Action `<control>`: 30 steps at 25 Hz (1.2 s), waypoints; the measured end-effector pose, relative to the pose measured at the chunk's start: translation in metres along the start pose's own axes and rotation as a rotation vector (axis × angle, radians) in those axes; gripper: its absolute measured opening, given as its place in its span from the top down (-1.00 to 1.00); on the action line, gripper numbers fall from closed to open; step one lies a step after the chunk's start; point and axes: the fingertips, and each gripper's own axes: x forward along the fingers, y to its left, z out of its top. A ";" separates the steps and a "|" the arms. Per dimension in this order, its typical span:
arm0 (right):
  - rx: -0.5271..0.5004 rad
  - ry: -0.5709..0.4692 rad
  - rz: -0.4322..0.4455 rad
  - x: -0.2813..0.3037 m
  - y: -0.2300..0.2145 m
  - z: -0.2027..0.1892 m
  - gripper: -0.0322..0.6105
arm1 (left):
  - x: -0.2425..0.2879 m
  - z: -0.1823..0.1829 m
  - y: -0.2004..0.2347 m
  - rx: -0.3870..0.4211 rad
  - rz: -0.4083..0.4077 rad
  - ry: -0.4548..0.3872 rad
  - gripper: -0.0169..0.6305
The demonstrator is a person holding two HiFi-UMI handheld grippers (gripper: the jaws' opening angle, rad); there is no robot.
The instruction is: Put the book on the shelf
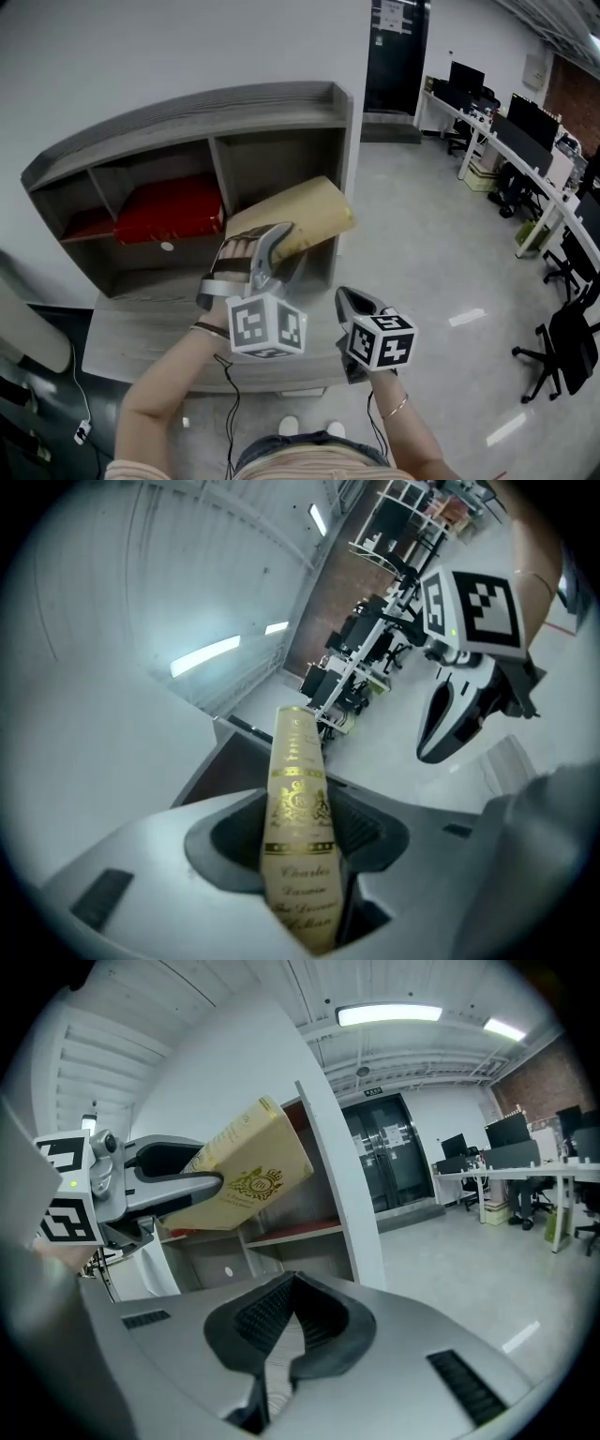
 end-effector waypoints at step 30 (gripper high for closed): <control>-0.117 0.098 0.051 0.018 -0.016 -0.009 0.87 | 0.076 -0.043 -0.029 0.288 -0.089 0.096 0.32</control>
